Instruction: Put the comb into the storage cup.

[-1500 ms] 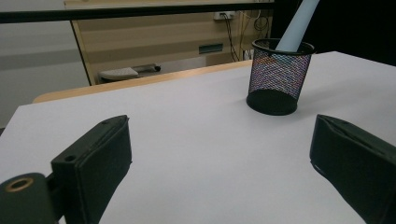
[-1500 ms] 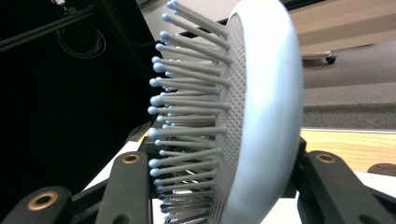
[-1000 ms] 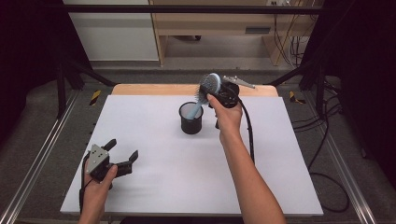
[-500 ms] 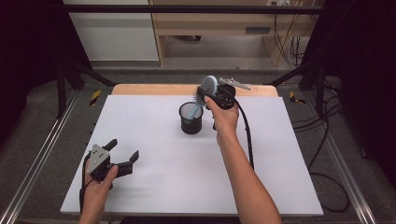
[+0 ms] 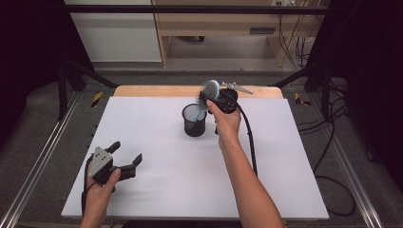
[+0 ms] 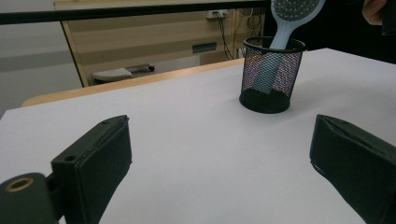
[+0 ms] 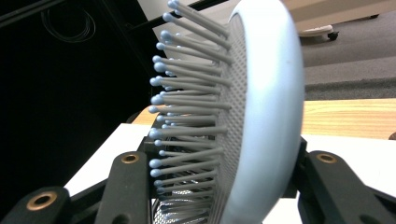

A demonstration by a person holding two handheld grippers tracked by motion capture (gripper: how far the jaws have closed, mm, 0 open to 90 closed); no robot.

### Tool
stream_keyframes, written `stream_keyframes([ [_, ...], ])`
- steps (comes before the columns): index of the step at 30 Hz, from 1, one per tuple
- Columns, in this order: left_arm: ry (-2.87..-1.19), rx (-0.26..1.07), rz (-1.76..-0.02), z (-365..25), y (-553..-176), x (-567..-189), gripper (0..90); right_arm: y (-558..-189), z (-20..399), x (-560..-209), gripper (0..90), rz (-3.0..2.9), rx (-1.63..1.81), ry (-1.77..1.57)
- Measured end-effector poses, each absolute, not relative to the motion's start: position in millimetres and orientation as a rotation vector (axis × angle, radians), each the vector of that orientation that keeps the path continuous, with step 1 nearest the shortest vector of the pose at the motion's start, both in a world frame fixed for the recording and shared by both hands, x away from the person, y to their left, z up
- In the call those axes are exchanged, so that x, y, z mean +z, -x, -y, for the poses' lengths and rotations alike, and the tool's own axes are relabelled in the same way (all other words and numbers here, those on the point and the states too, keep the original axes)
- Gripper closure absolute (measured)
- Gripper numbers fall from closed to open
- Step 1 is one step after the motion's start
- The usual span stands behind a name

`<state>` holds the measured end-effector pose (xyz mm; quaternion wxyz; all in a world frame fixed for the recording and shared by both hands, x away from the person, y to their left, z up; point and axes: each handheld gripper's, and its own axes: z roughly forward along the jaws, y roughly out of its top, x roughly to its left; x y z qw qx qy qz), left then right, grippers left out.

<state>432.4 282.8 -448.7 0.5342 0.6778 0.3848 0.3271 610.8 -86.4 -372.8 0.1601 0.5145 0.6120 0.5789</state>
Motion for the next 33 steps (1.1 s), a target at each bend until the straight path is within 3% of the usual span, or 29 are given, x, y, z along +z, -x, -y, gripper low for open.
stream_keyframes([
  [33, -1.612, 0.776, -0.919, -282.6, -432.8, -448.7, 5.7, -611.8, 85.2, -382.5, 52.0, -1.747, 1.661, -1.504],
])
